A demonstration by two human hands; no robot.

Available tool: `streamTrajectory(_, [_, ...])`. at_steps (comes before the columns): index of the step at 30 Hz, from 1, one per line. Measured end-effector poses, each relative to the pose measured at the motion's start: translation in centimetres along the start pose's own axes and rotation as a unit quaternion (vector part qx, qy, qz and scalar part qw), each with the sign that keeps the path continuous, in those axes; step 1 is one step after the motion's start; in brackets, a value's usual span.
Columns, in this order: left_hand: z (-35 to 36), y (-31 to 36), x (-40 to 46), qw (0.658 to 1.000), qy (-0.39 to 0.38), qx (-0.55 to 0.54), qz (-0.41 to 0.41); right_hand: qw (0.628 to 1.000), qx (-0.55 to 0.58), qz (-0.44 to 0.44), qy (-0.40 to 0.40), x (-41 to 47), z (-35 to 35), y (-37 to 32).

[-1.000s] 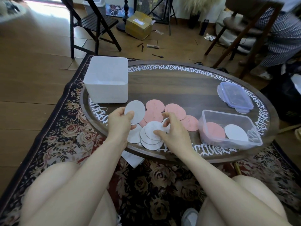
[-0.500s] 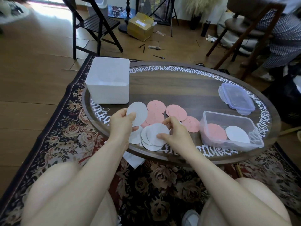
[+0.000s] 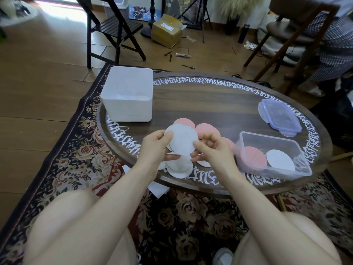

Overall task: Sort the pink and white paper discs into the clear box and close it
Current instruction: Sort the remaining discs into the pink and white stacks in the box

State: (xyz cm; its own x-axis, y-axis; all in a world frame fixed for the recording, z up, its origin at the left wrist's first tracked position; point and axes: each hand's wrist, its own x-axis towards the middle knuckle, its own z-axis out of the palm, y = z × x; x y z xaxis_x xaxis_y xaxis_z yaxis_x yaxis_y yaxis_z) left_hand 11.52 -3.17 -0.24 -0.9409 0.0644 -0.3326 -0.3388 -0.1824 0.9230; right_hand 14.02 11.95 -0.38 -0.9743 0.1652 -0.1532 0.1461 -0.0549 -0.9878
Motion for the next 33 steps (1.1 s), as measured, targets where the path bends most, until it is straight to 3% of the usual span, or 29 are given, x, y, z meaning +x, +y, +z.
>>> streamTrajectory(4, [0.2, -0.3, 0.0, 0.999, 0.027, 0.004, 0.031, 1.0, 0.004, -0.011, -0.001, 0.0, 0.2, -0.1])
streamTrajectory(7, [0.0, 0.0, 0.2, 0.994, 0.095, -0.022, 0.044, 0.989, -0.136, -0.048, 0.026, 0.5, 0.0, 0.9])
streamTrajectory(11, [-0.6, 0.3, 0.6, 0.985, 0.159, -0.066, 0.03, 0.895, -0.439, -0.074, -0.032, 0.6, -0.2, 2.3])
streamTrajectory(15, [-0.9, 0.3, 0.4, 0.983, 0.167, -0.078, 0.007, 0.851, -0.513, -0.079, -0.078, 0.4, 0.6, 2.9])
streamTrajectory(23, [-1.0, 0.2, 0.6, 0.984, 0.161, -0.082, 0.001, 0.907, -0.416, -0.053, -0.044, -0.2, 1.0, 2.4])
streamTrajectory(28, [-0.7, 0.1, 0.8, 0.989, 0.14, -0.052, 0.016, 0.976, -0.212, -0.037, -0.008, 0.3, -0.3, 1.6])
streamTrajectory(33, [-0.3, -0.7, 0.8, 0.995, 0.099, -0.022, 0.004, 0.998, -0.057, 0.009, -0.011, 0.0, -1.8, 0.3])
